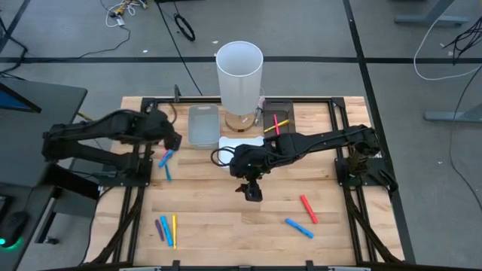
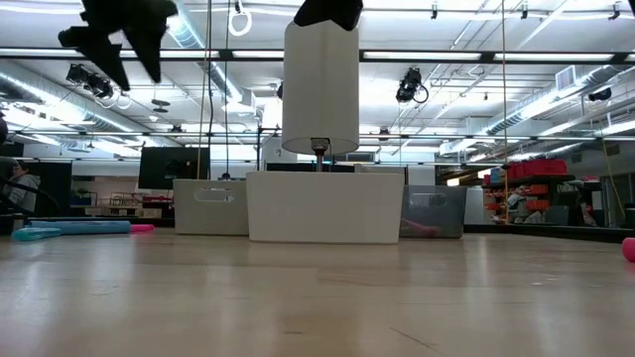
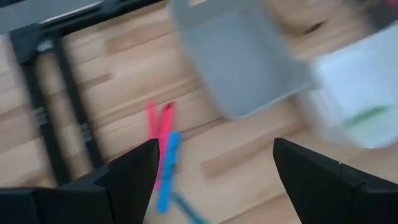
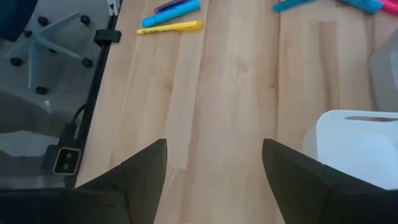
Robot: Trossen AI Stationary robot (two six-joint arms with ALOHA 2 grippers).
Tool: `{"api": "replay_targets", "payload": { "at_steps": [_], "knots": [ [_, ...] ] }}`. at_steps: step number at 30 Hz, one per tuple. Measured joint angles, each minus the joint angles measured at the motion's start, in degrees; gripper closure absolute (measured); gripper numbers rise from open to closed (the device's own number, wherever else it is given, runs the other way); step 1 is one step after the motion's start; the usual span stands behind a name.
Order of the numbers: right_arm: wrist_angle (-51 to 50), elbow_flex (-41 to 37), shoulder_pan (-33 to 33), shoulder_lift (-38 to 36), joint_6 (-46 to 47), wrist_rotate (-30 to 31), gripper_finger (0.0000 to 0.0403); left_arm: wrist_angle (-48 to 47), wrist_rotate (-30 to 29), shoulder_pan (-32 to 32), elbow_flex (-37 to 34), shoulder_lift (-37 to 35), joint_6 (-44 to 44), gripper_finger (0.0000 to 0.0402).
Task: Pick & Place Markers
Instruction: Put the pink marker pen into the black bin
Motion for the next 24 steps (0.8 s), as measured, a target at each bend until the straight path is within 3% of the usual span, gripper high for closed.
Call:
{"api": "replay_targets", "payload": {
  "at_steps": [16, 24],
  "knots": [
    [-1.69, 0.00, 0.00, 0.00, -2.17, -0.50, 0.0140, -9.31, -0.70, 14.04, -0.86, 10.22, 11.80, 0.0081],
    [-2.00, 0.00, 0.02, 0.02, -3.02, -0.49, 0.0140, -5.23, 1.20, 16.30, -7.19, 10.57, 12.52, 0.0081]
  ]
}}
